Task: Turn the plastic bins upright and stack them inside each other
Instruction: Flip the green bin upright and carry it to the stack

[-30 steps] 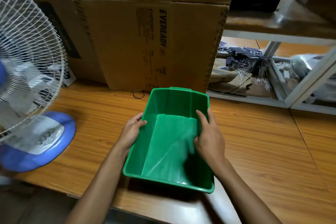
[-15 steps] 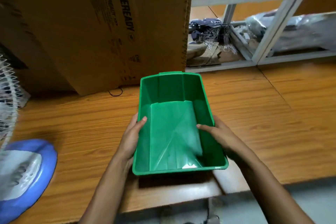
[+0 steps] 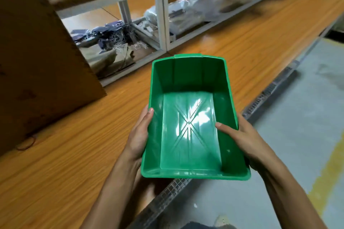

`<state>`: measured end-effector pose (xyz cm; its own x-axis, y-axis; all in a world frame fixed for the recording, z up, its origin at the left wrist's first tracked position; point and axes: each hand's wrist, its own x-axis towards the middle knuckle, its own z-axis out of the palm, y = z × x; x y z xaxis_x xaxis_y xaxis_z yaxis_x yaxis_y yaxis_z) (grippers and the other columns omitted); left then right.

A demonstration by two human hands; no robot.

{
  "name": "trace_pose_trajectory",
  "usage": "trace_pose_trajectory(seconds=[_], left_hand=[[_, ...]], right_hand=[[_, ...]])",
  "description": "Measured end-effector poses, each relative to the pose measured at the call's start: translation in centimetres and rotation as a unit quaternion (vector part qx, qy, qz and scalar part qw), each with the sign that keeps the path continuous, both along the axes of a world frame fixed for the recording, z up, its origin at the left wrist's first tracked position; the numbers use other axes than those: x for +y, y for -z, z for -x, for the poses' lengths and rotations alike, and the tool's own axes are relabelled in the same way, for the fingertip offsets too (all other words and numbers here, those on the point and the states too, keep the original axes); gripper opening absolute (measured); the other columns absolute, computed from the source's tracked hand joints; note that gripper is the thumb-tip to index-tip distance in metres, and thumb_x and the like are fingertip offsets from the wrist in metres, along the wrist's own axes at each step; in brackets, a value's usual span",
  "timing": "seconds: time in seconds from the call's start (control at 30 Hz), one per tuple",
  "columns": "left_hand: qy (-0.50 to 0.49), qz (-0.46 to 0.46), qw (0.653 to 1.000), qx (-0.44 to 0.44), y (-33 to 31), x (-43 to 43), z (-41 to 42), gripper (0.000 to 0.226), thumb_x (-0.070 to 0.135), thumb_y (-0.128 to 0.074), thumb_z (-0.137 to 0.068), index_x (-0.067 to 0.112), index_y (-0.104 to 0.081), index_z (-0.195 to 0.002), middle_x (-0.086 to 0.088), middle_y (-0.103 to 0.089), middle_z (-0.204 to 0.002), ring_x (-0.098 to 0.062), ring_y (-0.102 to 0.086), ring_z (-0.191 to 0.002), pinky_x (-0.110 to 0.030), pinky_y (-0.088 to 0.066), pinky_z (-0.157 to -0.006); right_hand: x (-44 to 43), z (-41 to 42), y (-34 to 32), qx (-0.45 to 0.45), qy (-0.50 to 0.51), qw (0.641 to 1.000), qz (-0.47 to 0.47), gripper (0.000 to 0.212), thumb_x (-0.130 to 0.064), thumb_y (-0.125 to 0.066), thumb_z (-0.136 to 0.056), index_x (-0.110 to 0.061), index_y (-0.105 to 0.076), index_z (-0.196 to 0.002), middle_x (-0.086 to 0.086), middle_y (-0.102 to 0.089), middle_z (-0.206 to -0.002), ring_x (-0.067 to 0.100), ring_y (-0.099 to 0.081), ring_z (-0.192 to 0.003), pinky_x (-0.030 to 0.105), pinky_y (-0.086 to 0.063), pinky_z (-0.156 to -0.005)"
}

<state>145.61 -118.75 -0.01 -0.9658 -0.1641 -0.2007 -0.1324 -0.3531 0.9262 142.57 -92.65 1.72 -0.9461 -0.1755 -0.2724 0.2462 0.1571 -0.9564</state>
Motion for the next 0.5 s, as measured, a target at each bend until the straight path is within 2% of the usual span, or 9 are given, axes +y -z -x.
trace_pose_trajectory(seconds=[0.03,0.07,0.23,0.3,0.43,0.5], left_hand=[[0.023,0.005,1.000,0.003,0.2,1.8,0.9,0.031,0.026,-0.041,-0.104,0.025,-0.058,-0.131,0.009,-0.071,-0.122,-0.007,-0.067,-0.109,-0.023,-0.056,-0.084],[0.056,0.011,0.998,0.000,0.1,4.2,1.8,0.034,0.029,-0.042,-0.104,0.027,-0.055,-0.135,0.007,-0.068,-0.127,-0.010,-0.066,-0.113,-0.025,-0.054,-0.087],[0.161,0.025,0.986,-0.018,0.6,15.6,6.9,0.041,0.033,-0.049,-0.102,0.028,-0.048,-0.143,-0.003,-0.059,-0.140,-0.028,-0.056,-0.128,-0.047,-0.039,-0.110],[0.211,0.030,0.977,-0.021,0.9,20.3,8.7,0.042,0.034,-0.051,-0.101,0.028,-0.048,-0.143,-0.004,-0.058,-0.142,-0.031,-0.054,-0.131,-0.053,-0.034,-0.114],[0.268,0.016,0.963,-0.027,1.1,29.1,11.7,0.037,0.030,-0.049,-0.101,0.023,-0.054,-0.138,-0.007,-0.060,-0.139,-0.033,-0.052,-0.131,-0.054,-0.032,-0.115],[0.287,0.032,0.957,-0.035,1.1,32.7,13.2,0.037,0.030,-0.049,-0.102,0.024,-0.055,-0.138,-0.006,-0.061,-0.139,-0.032,-0.052,-0.131,-0.052,-0.034,-0.114]], right_hand=[[1.9,-0.1,-0.2,-0.003,0.023,1.000,-0.001,0.042,-0.023,-0.073,-0.087,-0.034,-0.060,-0.125,-0.006,-0.074,-0.115,0.017,-0.072,-0.104,0.048,-0.053,-0.098],[4.2,-0.2,-0.2,-0.007,0.051,0.999,-0.002,0.041,-0.021,-0.072,-0.088,-0.033,-0.060,-0.125,-0.004,-0.074,-0.116,0.018,-0.073,-0.102,0.047,-0.054,-0.096],[15.2,-1.1,-0.5,-0.003,0.162,0.987,-0.013,0.035,-0.023,-0.072,-0.088,-0.036,-0.061,-0.118,-0.007,-0.074,-0.113,0.016,-0.073,-0.099,0.047,-0.056,-0.094],[19.4,-1.5,-0.3,-0.003,0.198,0.980,-0.013,0.037,-0.023,-0.072,-0.088,-0.036,-0.059,-0.119,-0.008,-0.074,-0.112,0.015,-0.073,-0.098,0.047,-0.056,-0.093],[26.7,-2.0,0.7,-0.009,0.268,0.963,-0.030,0.044,-0.028,-0.075,-0.085,-0.030,-0.058,-0.126,-0.007,-0.074,-0.112,0.015,-0.073,-0.099,0.048,-0.056,-0.094],[29.8,-1.9,1.3,-0.011,0.297,0.954,-0.042,0.053,-0.039,-0.078,-0.079,-0.031,-0.057,-0.126,-0.007,-0.073,-0.114,0.016,-0.072,-0.100,0.049,-0.055,-0.094]])
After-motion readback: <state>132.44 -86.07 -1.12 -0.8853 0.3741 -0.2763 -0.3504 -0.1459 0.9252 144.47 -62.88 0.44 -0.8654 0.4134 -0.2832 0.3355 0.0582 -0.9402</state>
